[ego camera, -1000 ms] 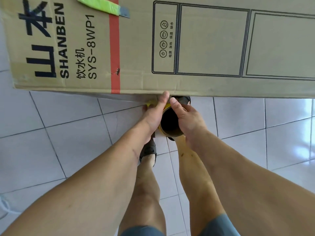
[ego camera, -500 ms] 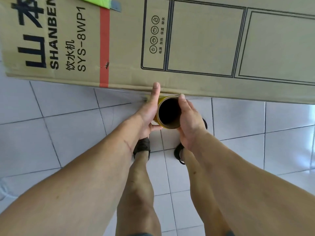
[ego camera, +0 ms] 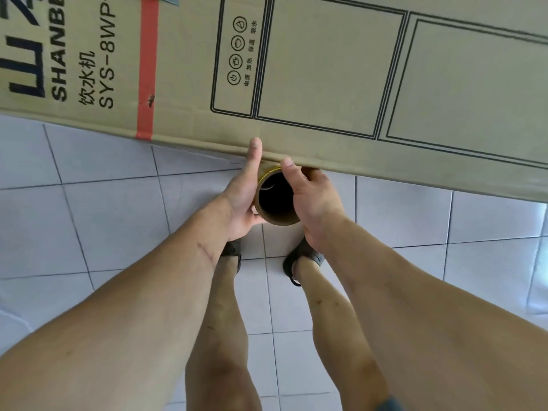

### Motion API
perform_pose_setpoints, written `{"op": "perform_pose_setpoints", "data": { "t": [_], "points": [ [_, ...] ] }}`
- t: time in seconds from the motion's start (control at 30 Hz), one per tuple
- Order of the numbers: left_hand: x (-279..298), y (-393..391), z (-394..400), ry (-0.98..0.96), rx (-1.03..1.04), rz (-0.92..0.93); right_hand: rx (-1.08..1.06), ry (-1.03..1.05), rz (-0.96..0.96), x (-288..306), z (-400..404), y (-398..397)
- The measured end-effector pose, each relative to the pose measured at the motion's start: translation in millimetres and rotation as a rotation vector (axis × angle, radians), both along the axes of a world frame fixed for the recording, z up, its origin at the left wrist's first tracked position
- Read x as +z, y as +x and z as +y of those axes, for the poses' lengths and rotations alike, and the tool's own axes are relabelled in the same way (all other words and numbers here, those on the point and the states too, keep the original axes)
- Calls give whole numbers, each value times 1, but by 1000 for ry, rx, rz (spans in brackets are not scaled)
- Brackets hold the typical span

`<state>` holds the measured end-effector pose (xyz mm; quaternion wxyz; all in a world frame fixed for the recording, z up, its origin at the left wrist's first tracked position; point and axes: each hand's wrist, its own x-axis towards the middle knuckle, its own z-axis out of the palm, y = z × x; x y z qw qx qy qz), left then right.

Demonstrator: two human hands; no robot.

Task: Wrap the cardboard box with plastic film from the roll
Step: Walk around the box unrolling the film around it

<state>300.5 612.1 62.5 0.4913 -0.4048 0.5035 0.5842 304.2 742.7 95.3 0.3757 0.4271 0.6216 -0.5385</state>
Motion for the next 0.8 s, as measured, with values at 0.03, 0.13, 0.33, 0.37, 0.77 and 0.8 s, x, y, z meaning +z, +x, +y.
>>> {"op": "perform_pose_setpoints", "data": {
  "t": [0.03, 0.13, 0.33, 0.37, 0.77, 0.8],
  "points": [
    [0, 3, 3, 15, 22, -26, 39, 36, -10, 1, 3, -2],
    [5, 2, 18, 19, -27, -21, 78, 89, -29, 1, 15, -4],
    [2, 0, 32, -67, -34, 42, 0, -57, -51, 6, 33, 5],
    [2, 3, 35, -39, -5, 19, -3, -37, -40, 5, 36, 5],
    [2, 11, 72, 8, 35, 16, -94, 12, -63, 8, 66, 12],
    [1, 12, 75, 45, 28, 2, -93, 38, -54, 7, 70, 12]
  ]
}}
